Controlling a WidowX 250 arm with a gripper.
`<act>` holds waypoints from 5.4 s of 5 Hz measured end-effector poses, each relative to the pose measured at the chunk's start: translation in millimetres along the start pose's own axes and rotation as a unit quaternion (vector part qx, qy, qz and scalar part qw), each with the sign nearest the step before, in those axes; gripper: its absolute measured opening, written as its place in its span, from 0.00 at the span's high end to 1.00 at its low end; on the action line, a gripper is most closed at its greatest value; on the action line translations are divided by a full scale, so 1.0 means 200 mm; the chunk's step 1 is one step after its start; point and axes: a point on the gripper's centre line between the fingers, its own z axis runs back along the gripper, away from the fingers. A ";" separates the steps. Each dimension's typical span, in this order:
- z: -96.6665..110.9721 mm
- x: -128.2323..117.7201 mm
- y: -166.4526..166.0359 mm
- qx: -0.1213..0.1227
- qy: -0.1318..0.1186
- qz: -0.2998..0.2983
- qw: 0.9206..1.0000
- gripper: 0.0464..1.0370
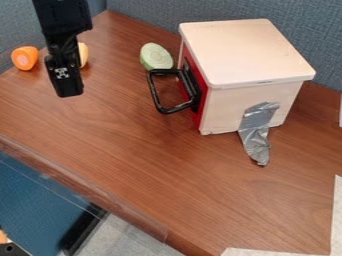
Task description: Open the drawer
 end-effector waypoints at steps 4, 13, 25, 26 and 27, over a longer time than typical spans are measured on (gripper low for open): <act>-0.08 0.20 -0.04 -0.012 -0.068 0.236 0.969 0.04; -0.35 0.54 0.32 0.140 -0.148 0.546 0.813 0.04; -0.43 0.10 0.33 0.185 -0.109 0.567 0.795 0.86; -0.41 0.08 0.33 0.187 -0.111 0.567 0.795 0.87; -0.41 0.06 0.33 0.183 -0.108 0.572 0.793 0.87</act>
